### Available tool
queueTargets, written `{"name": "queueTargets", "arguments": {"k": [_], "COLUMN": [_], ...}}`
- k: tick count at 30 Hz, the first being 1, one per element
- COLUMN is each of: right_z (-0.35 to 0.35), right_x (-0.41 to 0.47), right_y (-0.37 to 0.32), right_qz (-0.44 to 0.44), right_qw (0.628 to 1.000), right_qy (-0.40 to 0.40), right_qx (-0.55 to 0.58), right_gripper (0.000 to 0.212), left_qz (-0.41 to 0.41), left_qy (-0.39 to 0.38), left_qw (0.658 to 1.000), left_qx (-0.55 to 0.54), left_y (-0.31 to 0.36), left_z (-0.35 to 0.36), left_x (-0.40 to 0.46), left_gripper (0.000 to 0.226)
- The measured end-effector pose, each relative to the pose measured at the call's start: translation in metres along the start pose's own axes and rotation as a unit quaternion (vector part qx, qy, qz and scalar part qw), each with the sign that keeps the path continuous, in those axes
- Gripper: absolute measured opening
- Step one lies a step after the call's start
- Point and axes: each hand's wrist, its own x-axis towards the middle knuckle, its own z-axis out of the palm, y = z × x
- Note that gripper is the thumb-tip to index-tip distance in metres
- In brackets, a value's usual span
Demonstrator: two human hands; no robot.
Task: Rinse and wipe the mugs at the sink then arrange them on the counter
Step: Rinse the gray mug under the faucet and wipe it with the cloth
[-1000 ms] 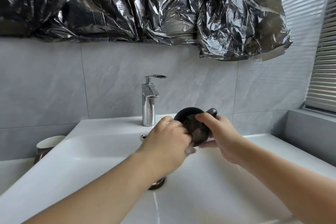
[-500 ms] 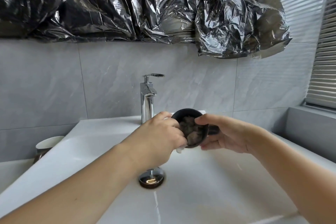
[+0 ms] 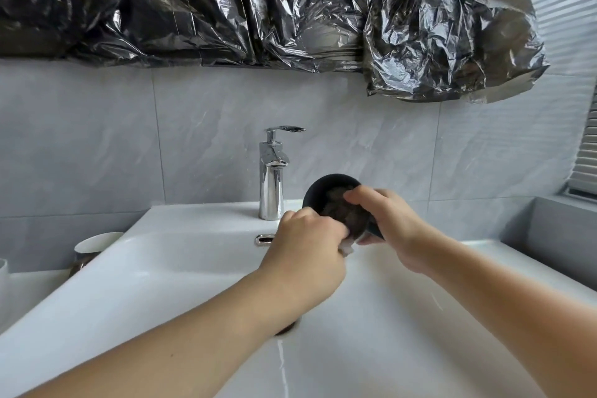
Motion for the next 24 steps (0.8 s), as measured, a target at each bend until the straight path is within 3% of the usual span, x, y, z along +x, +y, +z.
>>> {"name": "queueTargets", "arguments": {"k": [2, 4, 6, 9, 12, 17, 21, 24], "right_z": [-0.001, -0.004, -0.009, -0.018, -0.022, -0.005, 0.003, 0.003], "right_x": [0.000, 0.000, 0.001, -0.001, -0.003, -0.007, -0.010, -0.010], "right_y": [0.003, 0.004, 0.006, 0.005, 0.007, 0.001, 0.001, 0.006], "right_qz": [-0.015, 0.003, 0.061, 0.113, 0.118, 0.060, 0.049, 0.051], "right_qw": [0.999, 0.998, 0.994, 0.986, 0.986, 0.997, 0.997, 0.995], "right_qy": [-0.012, -0.047, -0.087, -0.115, -0.104, -0.024, 0.014, -0.005], "right_qx": [0.030, 0.029, 0.031, 0.052, 0.061, 0.038, 0.063, 0.083], "right_gripper": [0.042, 0.047, 0.065, 0.064, 0.072, 0.039, 0.037, 0.032], "left_qz": [-0.058, -0.055, 0.015, 0.194, 0.258, 0.130, -0.001, -0.021], "left_qy": [0.018, 0.013, 0.013, 0.010, -0.014, -0.021, -0.056, -0.042], "left_qw": [0.993, 0.993, 0.999, 0.977, 0.956, 0.978, 0.998, 0.997], "left_qx": [-0.102, -0.108, -0.040, 0.091, 0.140, 0.163, -0.017, -0.053], "left_y": [0.012, 0.018, 0.013, -0.011, -0.026, -0.007, 0.016, 0.014], "left_z": [0.002, -0.003, -0.008, -0.015, -0.018, -0.013, -0.007, -0.001], "left_x": [0.001, 0.000, -0.004, -0.001, 0.000, 0.002, 0.002, -0.003], "left_gripper": [0.037, 0.041, 0.042, 0.018, 0.022, 0.020, 0.022, 0.015]}}
